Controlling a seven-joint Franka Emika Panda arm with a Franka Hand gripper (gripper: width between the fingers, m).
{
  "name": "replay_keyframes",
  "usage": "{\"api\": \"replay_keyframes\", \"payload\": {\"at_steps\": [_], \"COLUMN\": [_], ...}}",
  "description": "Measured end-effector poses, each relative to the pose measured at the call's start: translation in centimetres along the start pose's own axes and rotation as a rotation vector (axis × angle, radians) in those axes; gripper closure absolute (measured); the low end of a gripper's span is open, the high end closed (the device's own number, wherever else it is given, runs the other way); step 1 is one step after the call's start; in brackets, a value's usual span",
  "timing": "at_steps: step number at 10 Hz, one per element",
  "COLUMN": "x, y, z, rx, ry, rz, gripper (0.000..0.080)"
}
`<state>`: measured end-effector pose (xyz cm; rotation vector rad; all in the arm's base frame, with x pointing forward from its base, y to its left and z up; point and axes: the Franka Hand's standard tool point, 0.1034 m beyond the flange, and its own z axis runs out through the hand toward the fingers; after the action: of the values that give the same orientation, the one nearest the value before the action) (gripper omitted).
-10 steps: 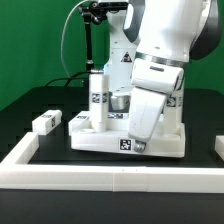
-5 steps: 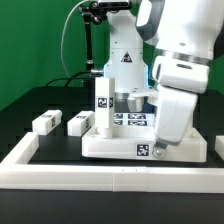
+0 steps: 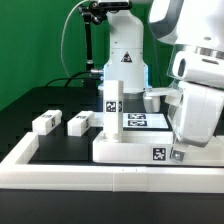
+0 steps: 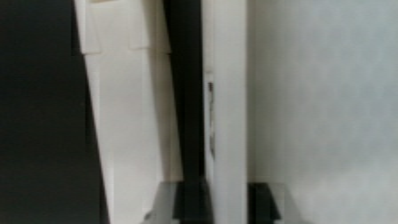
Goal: Assemble desk
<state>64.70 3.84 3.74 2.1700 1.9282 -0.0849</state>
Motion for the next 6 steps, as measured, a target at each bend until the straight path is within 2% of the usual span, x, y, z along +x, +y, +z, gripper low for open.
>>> {"api": "replay_keyframes", "payload": {"at_steps": [2, 3, 4, 5, 6], "x": [0.7, 0.9, 1.1, 1.1, 0.8], "y": [0.6, 0.7, 0.9, 1.0, 1.1], "z": [-0.3, -0.5, -0.7, -1.1, -1.5], "rx": [-0.003, 0.006, 0.004, 0.004, 0.001], "ry": [0.004, 0.0, 0.001, 0.002, 0.003], "rz": [0.037, 0.046, 0.062, 0.066, 0.071], "gripper": [0.0739, 0.0677, 0.0677, 0.0494, 0.0494]}}
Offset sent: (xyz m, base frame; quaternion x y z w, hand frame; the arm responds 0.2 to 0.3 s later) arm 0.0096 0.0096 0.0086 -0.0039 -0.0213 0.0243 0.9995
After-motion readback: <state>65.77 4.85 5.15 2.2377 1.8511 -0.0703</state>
